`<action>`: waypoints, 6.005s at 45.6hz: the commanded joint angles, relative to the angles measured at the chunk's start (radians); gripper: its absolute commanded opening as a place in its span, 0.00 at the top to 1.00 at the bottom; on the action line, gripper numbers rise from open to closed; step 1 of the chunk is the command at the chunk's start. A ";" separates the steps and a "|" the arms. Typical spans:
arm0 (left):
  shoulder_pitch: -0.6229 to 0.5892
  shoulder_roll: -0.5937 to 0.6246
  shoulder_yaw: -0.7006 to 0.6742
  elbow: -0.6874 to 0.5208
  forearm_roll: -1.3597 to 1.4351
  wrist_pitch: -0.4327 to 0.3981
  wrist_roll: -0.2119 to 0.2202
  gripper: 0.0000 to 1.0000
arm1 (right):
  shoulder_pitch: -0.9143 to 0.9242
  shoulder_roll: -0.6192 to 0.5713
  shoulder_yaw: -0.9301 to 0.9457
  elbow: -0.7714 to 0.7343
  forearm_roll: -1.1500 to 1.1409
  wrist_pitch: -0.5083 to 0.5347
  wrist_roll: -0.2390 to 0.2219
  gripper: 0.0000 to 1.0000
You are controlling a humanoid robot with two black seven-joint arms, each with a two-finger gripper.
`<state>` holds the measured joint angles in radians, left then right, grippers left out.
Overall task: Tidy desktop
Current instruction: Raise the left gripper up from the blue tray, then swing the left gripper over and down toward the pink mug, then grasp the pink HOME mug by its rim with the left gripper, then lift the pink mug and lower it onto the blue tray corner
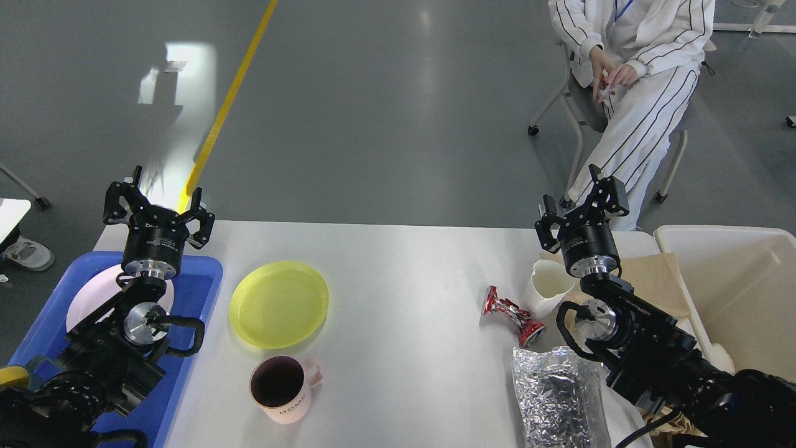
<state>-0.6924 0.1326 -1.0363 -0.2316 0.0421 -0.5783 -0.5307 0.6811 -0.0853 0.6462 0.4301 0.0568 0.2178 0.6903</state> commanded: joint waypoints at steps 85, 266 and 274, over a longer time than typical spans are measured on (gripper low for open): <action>-1.432 0.084 2.385 -0.847 0.088 0.006 0.008 0.00 | -0.002 -0.001 0.001 0.001 0.000 -0.001 0.000 0.00; -0.917 -0.051 2.424 -1.380 -0.208 0.674 0.253 1.00 | -0.003 -0.001 0.003 -0.001 0.000 0.000 0.000 0.00; -1.084 0.005 2.480 -1.437 -0.145 0.467 0.242 1.00 | -0.003 -0.001 0.003 -0.001 0.000 0.000 0.000 0.00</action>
<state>-1.6756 0.0952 1.4079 -1.6506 -0.1370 0.0349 -0.2813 0.6781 -0.0859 0.6491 0.4294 0.0568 0.2177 0.6903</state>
